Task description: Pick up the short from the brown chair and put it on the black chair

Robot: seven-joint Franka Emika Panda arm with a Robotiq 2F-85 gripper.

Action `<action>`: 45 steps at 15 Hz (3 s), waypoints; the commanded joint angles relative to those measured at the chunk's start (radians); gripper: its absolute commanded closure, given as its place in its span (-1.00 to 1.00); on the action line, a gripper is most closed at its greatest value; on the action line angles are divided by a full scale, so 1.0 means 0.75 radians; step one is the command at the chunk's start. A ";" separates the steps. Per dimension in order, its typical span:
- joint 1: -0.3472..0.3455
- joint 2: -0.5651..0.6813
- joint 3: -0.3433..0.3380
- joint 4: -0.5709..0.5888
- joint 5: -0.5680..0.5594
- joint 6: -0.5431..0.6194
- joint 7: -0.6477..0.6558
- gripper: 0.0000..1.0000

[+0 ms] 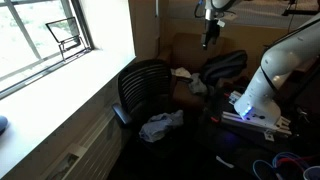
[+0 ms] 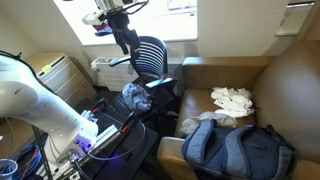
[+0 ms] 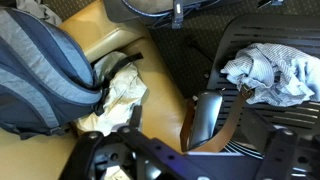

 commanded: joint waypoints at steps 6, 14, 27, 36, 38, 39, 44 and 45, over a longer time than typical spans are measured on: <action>0.119 0.275 -0.026 0.099 0.104 0.230 -0.173 -1.00; 0.235 0.612 0.007 0.180 0.341 0.580 -0.563 -1.00; -0.040 1.018 -0.100 0.181 0.340 0.715 -0.337 -1.00; -0.017 1.375 -0.253 0.412 0.265 0.768 0.211 -1.00; -0.038 1.493 -0.300 0.466 0.282 0.802 0.295 -1.00; -0.028 1.538 -0.324 0.494 0.290 0.785 0.355 -1.00; 0.080 1.600 -0.391 0.550 0.306 0.722 0.599 -1.00; 0.066 1.611 -0.375 0.574 0.344 0.720 0.634 -1.00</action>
